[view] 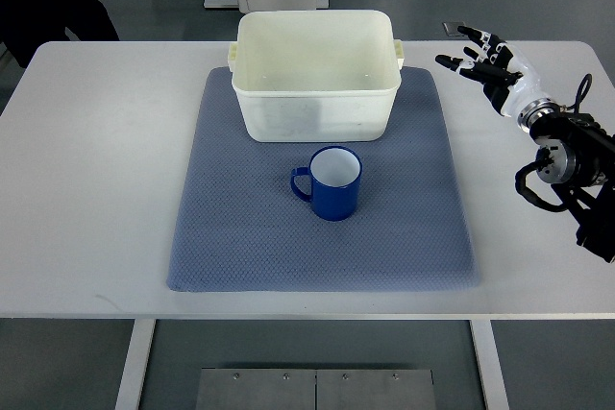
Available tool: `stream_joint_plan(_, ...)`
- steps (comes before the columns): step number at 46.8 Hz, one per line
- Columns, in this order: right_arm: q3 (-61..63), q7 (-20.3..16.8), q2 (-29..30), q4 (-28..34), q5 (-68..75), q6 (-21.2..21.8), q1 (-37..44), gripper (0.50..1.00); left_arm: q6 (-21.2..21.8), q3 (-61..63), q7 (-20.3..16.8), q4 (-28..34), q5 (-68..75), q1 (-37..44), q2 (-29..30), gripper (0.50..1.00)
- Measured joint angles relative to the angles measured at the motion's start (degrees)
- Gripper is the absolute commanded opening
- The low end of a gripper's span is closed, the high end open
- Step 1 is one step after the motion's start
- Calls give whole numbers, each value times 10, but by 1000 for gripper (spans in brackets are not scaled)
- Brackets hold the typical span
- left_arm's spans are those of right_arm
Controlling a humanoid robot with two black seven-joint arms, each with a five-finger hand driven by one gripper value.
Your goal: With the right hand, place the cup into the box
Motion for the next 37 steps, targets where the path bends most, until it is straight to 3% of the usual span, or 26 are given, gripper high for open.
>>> stream_joint_plan(37, 0, 2, 0, 0, 0, 0, 3, 1000, 0, 0, 0, 0, 0, 4, 0, 1000)
